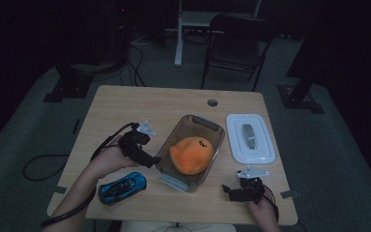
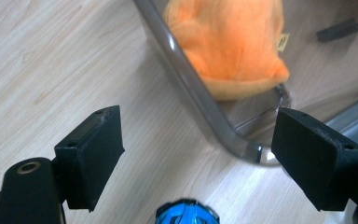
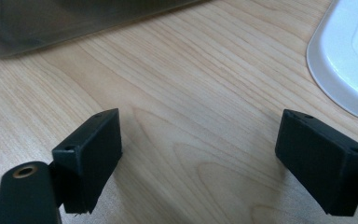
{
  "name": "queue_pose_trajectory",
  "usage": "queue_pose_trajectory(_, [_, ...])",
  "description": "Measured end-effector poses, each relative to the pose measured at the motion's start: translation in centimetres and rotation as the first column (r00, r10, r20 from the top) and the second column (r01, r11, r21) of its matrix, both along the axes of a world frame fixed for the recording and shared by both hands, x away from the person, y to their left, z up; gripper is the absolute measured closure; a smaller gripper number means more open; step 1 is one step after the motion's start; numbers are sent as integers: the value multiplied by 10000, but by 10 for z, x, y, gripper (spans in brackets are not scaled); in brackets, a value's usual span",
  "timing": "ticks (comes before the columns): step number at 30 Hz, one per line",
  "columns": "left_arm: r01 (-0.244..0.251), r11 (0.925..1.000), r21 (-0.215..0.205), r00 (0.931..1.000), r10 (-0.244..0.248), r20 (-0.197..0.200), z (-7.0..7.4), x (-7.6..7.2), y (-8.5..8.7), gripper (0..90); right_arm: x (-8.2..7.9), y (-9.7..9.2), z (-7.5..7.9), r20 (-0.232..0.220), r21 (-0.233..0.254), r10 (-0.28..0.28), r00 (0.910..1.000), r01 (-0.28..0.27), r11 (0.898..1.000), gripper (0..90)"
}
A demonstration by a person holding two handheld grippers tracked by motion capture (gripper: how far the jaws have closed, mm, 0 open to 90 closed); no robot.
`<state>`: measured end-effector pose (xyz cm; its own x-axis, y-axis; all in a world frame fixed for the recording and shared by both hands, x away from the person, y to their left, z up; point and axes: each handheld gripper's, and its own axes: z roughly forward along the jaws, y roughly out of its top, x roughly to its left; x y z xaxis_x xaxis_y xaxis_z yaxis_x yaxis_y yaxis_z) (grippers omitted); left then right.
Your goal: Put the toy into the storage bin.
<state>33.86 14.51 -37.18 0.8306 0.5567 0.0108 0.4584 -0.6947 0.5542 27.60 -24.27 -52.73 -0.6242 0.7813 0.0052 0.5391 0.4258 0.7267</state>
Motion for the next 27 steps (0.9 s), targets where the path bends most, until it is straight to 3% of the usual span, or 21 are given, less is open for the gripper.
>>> queue_pose_trajectory(10, [-89, 9999, -127, 9999, 88, -144, -12, -7, 17, 174, 0, 0, 0, -1, -1, -13, 10000, 13, 10000, 140])
queue_pose_trajectory(19, [-759, 9971, -19, 9963, 758, -410, -40, -15, 45, 129, 0, 0, 0, -10, -2, -21, 10000, 21, 10000, 140])
queue_pose_trajectory(27, [-352, 9983, 466, 9972, 381, -644, -65, -26, 61, 130, 0, 0, 0, -9, -4, -37, 10000, 37, 10000, 140])
